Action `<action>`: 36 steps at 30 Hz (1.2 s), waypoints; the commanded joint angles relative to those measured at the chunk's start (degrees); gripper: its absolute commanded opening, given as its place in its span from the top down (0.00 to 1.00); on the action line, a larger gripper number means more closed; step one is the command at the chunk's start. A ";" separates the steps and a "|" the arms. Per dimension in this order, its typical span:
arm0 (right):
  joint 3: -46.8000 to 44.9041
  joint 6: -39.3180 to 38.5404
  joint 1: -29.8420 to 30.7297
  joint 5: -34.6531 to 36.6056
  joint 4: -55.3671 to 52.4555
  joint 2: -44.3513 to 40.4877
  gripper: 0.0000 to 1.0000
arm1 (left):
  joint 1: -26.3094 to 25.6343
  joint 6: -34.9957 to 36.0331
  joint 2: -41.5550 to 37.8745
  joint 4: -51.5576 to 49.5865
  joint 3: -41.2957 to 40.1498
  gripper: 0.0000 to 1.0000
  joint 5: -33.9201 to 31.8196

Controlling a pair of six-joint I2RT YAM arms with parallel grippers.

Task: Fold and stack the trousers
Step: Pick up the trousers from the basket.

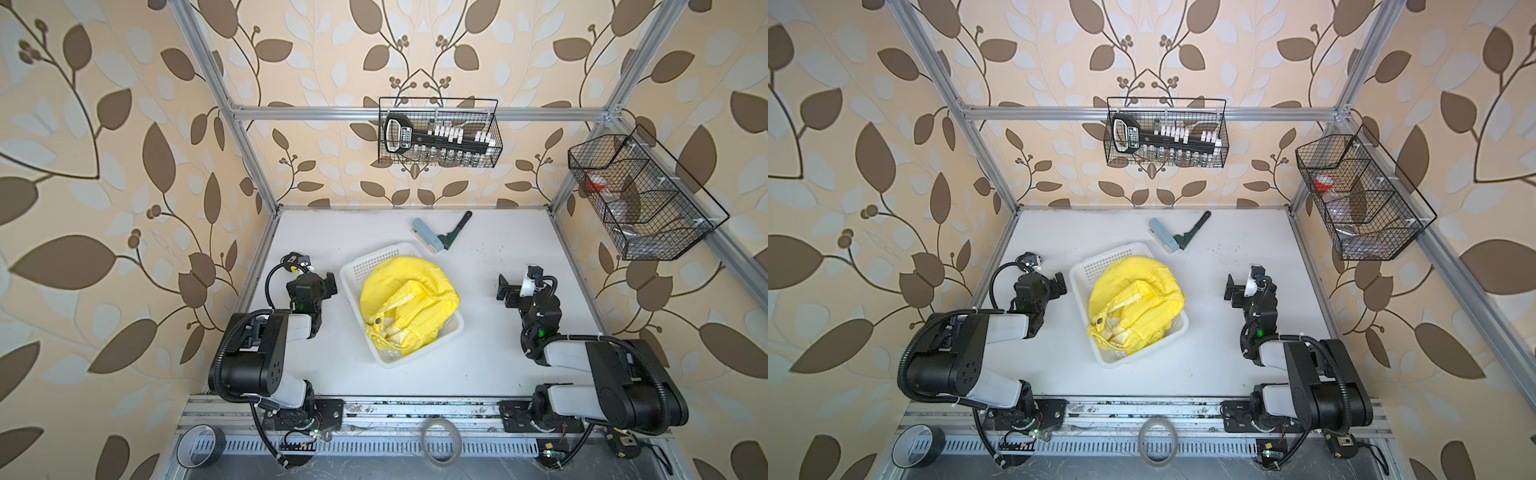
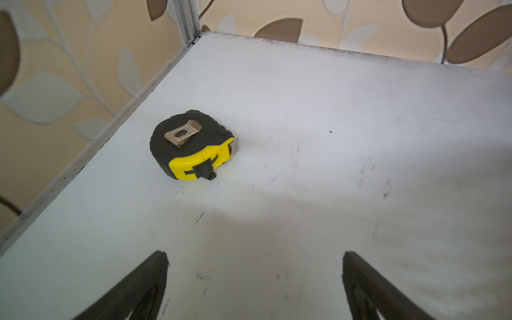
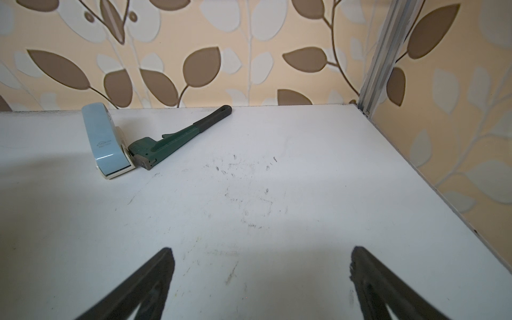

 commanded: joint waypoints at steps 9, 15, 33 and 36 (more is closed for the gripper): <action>-0.13 -0.45 -1.20 -2.69 1.75 0.42 0.00 | 0.39 0.27 -0.06 0.42 0.15 0.01 -0.68; -0.09 -0.14 -1.78 -3.88 1.87 0.53 0.00 | 0.43 0.27 -0.04 0.42 0.14 0.01 -0.70; 7.92 2.70 1.66 -6.78 -28.41 -30.93 0.00 | 0.22 -9.64 -18.66 -32.39 14.37 0.01 -2.39; 12.93 1.81 5.27 -9.23 -37.33 -33.93 0.00 | 0.00 -9.42 -19.88 -42.87 21.73 0.01 5.34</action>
